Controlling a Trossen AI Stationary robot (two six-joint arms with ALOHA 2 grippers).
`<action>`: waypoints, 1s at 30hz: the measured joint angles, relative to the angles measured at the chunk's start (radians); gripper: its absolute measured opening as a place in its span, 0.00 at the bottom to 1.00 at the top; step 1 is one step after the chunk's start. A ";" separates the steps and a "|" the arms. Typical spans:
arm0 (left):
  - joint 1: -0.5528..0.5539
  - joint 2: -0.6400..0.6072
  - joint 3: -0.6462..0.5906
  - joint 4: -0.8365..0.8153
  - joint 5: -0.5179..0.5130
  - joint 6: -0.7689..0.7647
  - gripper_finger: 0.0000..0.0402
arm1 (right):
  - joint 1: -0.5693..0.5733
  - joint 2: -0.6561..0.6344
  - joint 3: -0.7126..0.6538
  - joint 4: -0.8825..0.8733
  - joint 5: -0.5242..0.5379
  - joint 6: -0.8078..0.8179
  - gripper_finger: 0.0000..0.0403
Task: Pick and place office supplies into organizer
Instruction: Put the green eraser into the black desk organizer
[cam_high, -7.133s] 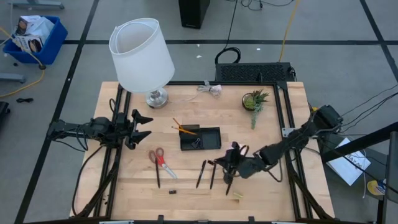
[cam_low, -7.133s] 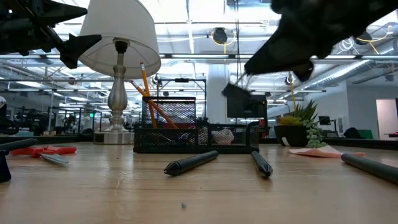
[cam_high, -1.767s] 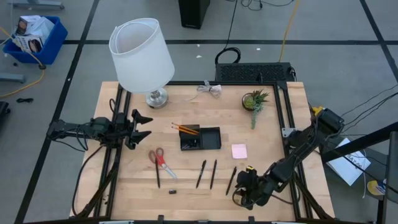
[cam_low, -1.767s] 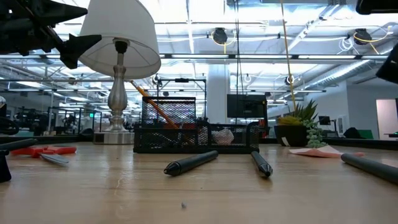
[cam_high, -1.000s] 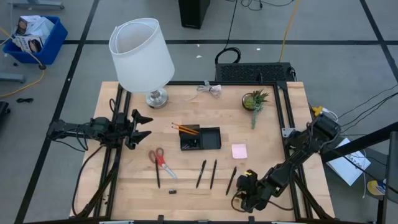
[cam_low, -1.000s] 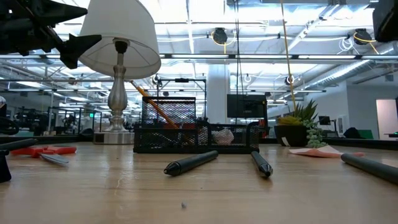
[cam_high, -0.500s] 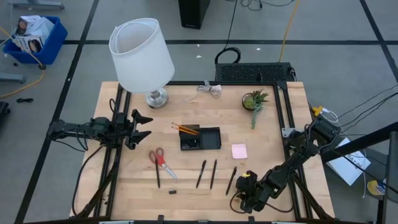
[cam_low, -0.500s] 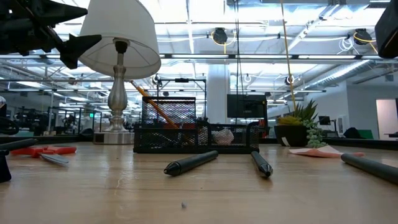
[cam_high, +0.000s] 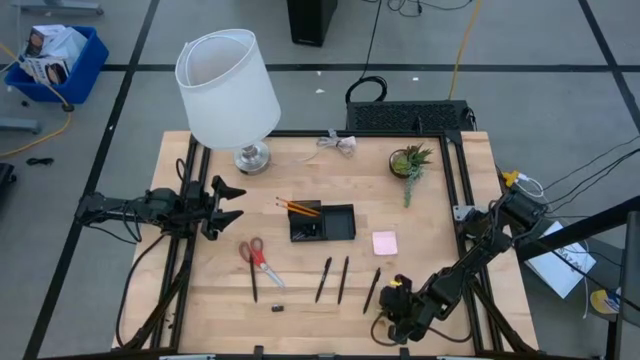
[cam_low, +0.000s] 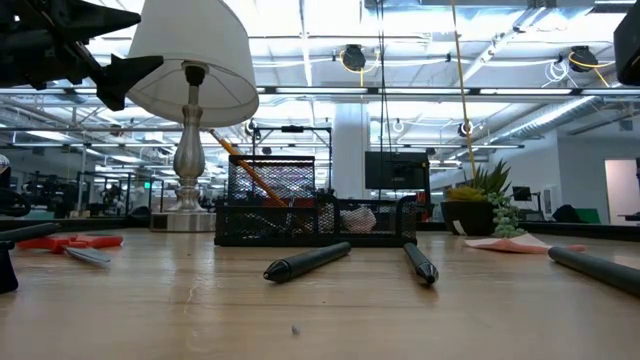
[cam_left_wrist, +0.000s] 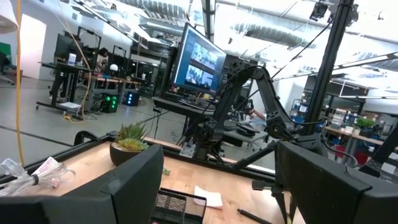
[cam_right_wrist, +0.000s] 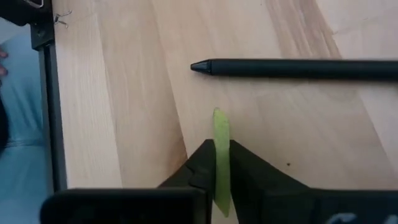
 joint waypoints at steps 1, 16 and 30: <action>0.000 0.000 0.000 0.000 0.000 0.000 0.80 | 0.000 0.001 0.000 0.000 0.018 -0.020 0.08; 0.000 0.000 0.000 0.000 0.000 0.000 0.79 | -0.137 0.001 -0.002 0.116 0.118 -0.341 0.06; 0.000 0.000 0.000 0.000 0.000 0.000 0.79 | -0.322 0.000 -0.001 0.370 0.121 -0.794 0.06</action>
